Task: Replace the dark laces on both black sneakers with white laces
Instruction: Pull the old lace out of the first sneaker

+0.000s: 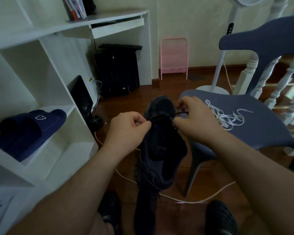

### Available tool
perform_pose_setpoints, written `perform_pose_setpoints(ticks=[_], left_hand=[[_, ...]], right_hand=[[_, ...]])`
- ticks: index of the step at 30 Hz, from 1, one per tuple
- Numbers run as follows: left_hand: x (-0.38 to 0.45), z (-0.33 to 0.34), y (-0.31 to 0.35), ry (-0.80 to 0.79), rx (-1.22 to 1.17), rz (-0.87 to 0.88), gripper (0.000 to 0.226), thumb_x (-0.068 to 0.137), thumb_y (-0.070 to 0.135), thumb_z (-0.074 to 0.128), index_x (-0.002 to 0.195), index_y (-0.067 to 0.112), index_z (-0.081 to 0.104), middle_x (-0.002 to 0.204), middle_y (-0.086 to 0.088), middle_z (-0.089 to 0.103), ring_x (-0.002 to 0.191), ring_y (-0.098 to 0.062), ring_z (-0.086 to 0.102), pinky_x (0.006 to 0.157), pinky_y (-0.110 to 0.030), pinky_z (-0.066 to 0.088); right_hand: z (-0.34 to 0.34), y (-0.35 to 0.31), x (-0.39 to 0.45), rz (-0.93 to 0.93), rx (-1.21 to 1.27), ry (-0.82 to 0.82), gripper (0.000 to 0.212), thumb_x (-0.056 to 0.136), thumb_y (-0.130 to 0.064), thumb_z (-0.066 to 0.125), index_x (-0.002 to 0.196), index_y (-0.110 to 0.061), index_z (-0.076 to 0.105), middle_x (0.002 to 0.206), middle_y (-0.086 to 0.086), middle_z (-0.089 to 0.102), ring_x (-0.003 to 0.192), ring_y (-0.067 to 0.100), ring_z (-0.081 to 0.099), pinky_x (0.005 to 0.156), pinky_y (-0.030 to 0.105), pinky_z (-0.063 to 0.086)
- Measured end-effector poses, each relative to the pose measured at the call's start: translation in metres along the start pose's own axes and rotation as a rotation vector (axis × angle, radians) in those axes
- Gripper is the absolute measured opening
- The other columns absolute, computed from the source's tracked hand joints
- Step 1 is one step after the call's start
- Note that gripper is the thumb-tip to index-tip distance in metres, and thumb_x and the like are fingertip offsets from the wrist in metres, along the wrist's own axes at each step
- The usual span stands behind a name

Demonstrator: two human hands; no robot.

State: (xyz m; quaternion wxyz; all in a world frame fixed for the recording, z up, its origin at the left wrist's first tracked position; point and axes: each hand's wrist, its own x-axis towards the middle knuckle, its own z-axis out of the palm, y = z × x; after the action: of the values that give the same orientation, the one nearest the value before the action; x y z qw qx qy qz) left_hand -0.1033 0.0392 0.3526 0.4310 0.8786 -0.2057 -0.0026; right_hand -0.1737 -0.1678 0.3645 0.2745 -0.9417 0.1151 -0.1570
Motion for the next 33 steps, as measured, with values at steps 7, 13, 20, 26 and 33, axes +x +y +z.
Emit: perform_pose_setpoints(ticks=[7, 13, 20, 26, 33], left_hand=[[-0.004, 0.008, 0.006, -0.044, -0.018, 0.028, 0.020, 0.095, 0.035, 0.073, 0.077, 0.027, 0.074, 0.056, 0.013, 0.064, 0.052, -0.001, 0.060, 0.048, -0.016, 0.041], [-0.002, 0.009, 0.008, -0.038, -0.028, 0.005, 0.019, 0.094, 0.034, 0.074, 0.076, 0.026, 0.074, 0.052, 0.018, 0.059, 0.049, 0.003, 0.054, 0.045, -0.011, 0.035], [-0.003, 0.006, 0.005, -0.012, -0.007, 0.011, 0.020, 0.093, 0.032, 0.075, 0.074, 0.025, 0.074, 0.053, 0.015, 0.059, 0.047, 0.001, 0.051, 0.045, -0.010, 0.034], [-0.003, 0.008, 0.006, -0.016, -0.013, 0.015, 0.021, 0.094, 0.033, 0.074, 0.075, 0.025, 0.073, 0.052, 0.014, 0.059, 0.047, -0.001, 0.052, 0.045, -0.013, 0.036], [-0.005, 0.013, 0.009, -0.030, -0.014, 0.027, 0.019, 0.093, 0.036, 0.073, 0.077, 0.026, 0.074, 0.054, 0.010, 0.063, 0.051, -0.001, 0.058, 0.047, -0.015, 0.041]], right_hand=[[0.020, -0.020, -0.009, -0.308, -0.306, 0.049, 0.023, 0.091, -0.046, 0.065, 0.106, -0.029, 0.071, 0.109, -0.006, 0.060, 0.104, 0.025, 0.050, 0.082, 0.046, 0.050], [0.015, -0.013, -0.001, -0.194, -0.253, 0.092, 0.013, 0.089, -0.040, 0.064, 0.079, -0.031, 0.062, 0.094, -0.004, 0.055, 0.094, 0.027, 0.050, 0.077, 0.043, 0.048], [-0.016, 0.020, 0.007, 0.200, -0.257, -0.194, 0.023, 0.086, -0.047, 0.064, 0.088, -0.023, 0.066, 0.092, 0.004, 0.064, 0.087, 0.026, 0.061, 0.080, 0.041, 0.056], [0.003, -0.009, -0.004, -0.213, -0.210, -0.027, 0.025, 0.086, -0.045, 0.066, 0.109, -0.035, 0.067, 0.112, -0.005, 0.051, 0.111, 0.025, 0.047, 0.093, 0.047, 0.047], [0.026, -0.014, -0.004, -0.266, -0.260, 0.078, 0.018, 0.092, -0.044, 0.066, 0.099, -0.028, 0.072, 0.104, -0.005, 0.054, 0.102, 0.027, 0.050, 0.085, 0.050, 0.051]])
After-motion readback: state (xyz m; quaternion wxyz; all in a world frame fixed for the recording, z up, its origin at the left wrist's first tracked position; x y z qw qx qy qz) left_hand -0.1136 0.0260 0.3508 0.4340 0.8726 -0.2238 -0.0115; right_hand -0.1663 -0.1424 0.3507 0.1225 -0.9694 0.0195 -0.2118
